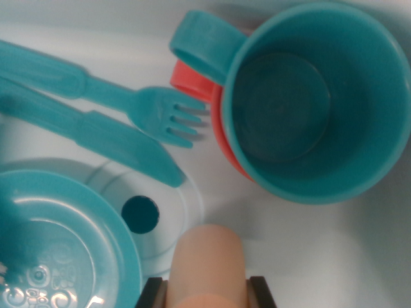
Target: Pick detergent from the sink
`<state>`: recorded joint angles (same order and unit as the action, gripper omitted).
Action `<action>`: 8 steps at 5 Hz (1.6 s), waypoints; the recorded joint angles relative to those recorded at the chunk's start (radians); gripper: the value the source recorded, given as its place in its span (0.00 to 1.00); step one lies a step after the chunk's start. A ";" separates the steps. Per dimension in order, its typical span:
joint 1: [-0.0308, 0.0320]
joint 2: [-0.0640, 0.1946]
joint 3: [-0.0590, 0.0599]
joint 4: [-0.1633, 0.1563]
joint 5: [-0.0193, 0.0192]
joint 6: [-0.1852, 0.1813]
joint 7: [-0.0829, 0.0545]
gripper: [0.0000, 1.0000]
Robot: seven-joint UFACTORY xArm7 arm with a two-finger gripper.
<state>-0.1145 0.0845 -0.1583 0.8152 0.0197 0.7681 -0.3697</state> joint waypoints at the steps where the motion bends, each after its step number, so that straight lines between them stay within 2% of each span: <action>1: 0.0000 -0.001 0.000 0.002 -0.0001 0.003 0.000 1.00; 4: 0.0001 -0.003 0.000 0.009 -0.0005 0.012 0.000 1.00; 5: 0.0003 -0.006 0.000 0.021 -0.0012 0.027 0.001 1.00; 6: 0.0003 -0.006 0.000 0.021 -0.0012 0.027 0.001 1.00; 7: 0.0005 -0.011 0.000 0.037 -0.0021 0.048 0.002 1.00; 8: 0.0005 -0.011 0.000 0.037 -0.0021 0.048 0.002 1.00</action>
<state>-0.1140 0.0731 -0.1580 0.8522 0.0176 0.8164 -0.3680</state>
